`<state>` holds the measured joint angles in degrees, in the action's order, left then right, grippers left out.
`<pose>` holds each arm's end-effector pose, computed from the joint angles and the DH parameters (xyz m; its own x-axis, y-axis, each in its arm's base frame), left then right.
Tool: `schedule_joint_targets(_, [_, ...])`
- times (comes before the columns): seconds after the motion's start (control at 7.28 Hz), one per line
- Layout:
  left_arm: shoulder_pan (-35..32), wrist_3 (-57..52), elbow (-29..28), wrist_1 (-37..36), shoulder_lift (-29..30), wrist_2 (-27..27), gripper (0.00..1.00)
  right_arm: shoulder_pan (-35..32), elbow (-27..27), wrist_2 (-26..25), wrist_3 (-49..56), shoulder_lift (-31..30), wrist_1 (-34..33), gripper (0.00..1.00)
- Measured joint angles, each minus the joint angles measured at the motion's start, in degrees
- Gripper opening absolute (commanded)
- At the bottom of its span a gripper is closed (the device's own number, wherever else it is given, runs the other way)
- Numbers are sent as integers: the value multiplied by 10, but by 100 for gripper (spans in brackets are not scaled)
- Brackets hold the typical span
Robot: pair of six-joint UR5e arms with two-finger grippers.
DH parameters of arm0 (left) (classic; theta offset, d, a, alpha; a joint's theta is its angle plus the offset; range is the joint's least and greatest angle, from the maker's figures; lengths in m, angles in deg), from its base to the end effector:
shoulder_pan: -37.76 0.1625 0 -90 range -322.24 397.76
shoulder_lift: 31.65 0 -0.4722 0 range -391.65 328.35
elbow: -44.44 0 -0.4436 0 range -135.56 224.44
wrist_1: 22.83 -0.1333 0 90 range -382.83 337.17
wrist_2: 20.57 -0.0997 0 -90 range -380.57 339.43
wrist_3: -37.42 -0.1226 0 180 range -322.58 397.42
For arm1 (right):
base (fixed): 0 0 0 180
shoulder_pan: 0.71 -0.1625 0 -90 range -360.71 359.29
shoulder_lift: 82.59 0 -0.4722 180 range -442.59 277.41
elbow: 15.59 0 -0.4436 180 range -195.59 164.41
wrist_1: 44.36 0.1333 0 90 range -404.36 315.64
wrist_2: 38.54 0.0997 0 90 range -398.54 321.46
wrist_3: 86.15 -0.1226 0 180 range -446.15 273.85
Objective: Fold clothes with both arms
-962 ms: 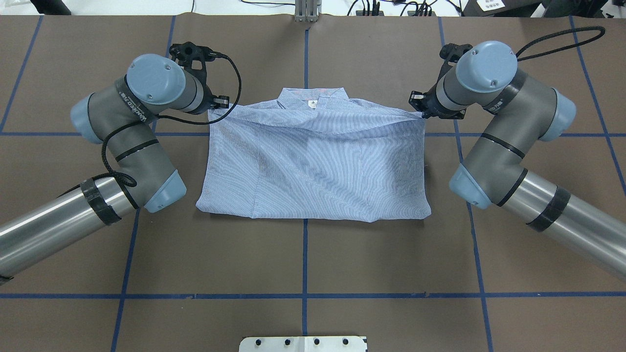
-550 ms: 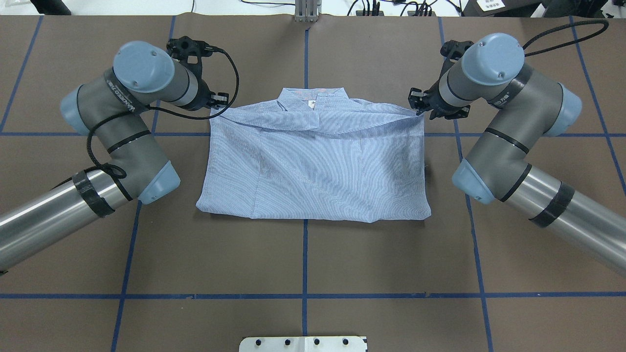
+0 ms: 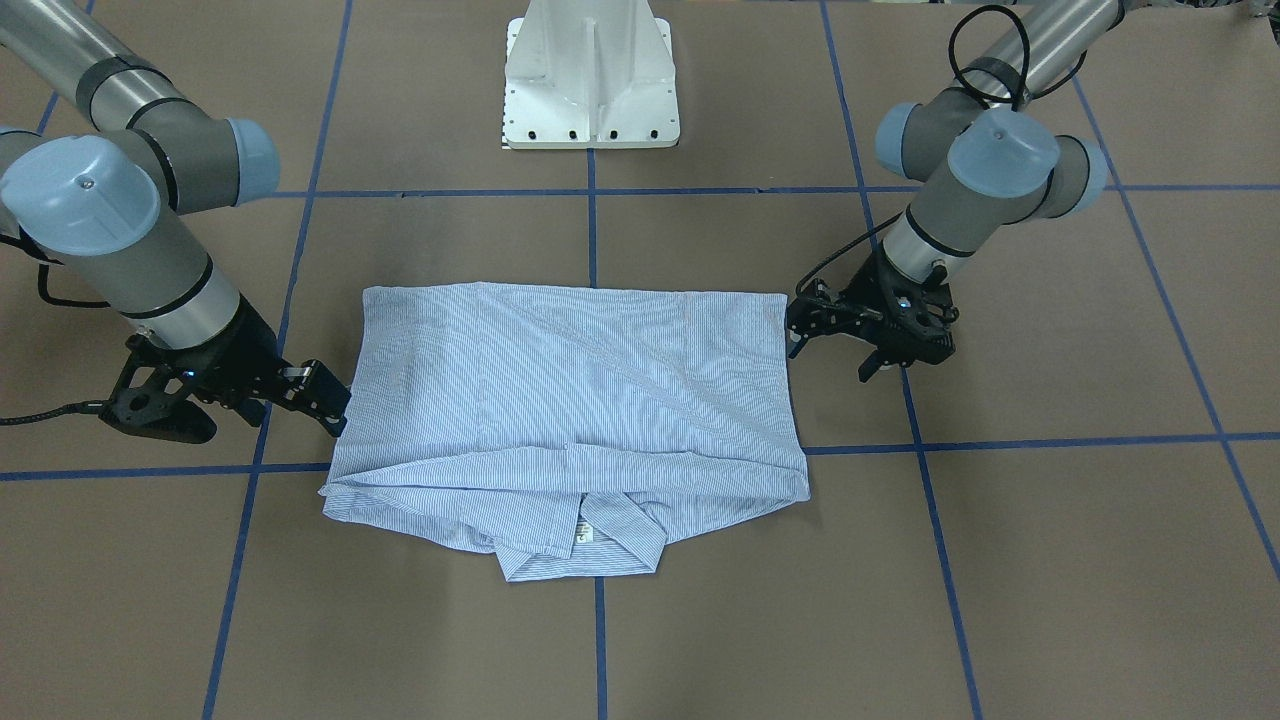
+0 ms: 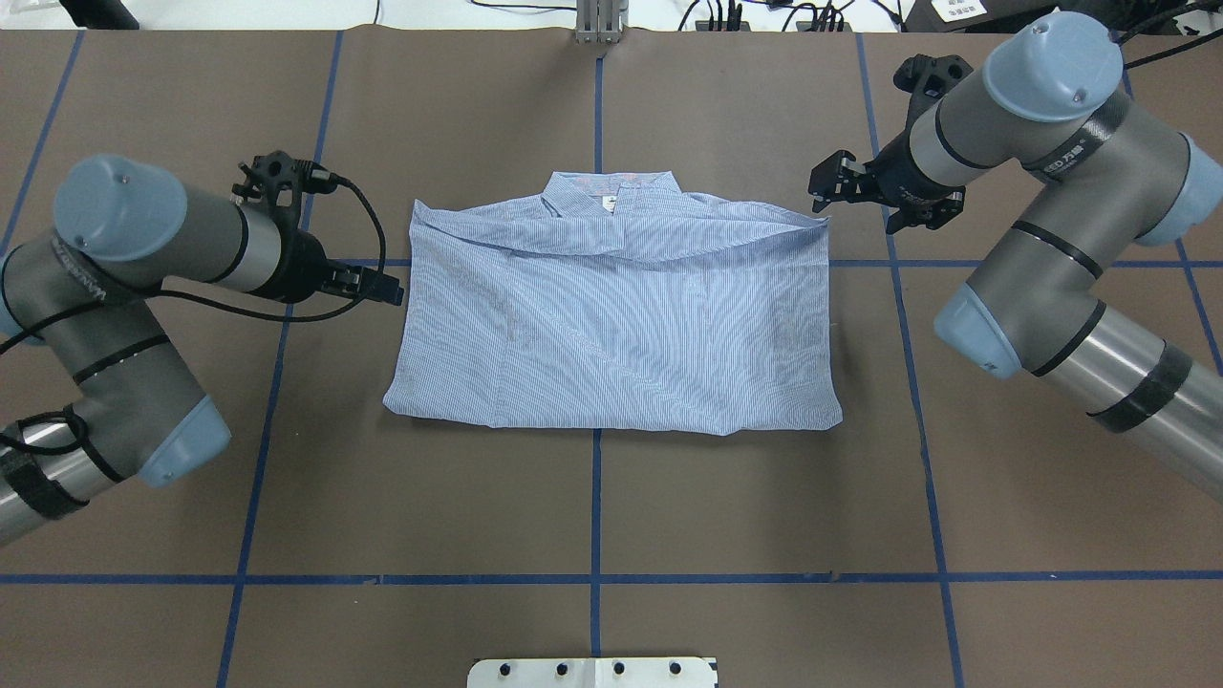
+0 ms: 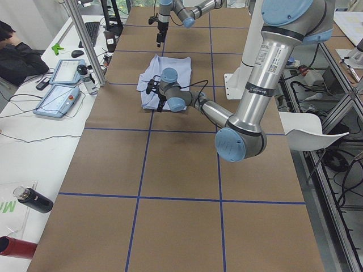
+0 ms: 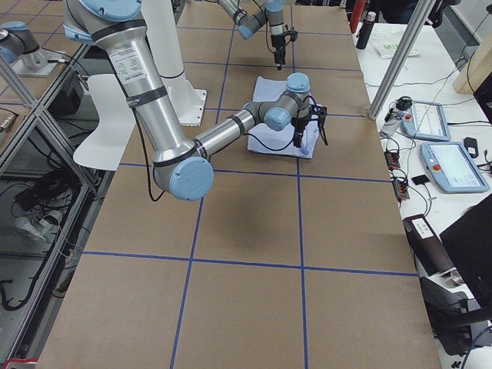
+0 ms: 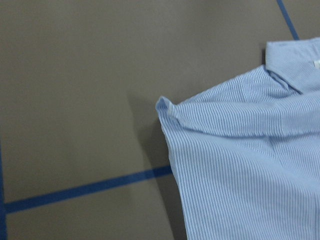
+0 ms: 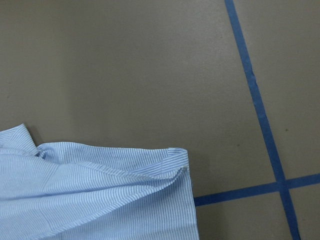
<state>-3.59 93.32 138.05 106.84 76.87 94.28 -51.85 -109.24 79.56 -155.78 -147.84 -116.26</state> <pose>0.4760 -0.5279 0.4078 0.4740 0.2606 -0.8411 0.0673 0.9417 0.3297 -0.4023 -0.6197 0.3825 0.5694 0.2172 0.7929 -0.2926 0.9548 -0.0515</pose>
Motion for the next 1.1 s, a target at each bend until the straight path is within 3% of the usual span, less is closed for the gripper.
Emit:
schedule_joint_targets(0.14, [28,39,2,22,-10,-2,92,0,-2,0,0,-1,0,100])
schedule_joint_targets(0.27, [50,70,3,32,-13,-8,70,0,-2,0,0,-1,0,100])
schedule_joint_targets(0.96, [86,100,5,36,-18,-17,66,1,-3,-2,-4,-2,0,100])
schedule_joint_targets(1.1, [90,100,6,35,-22,-16,52,1,-4,-2,-4,-3,0,100])
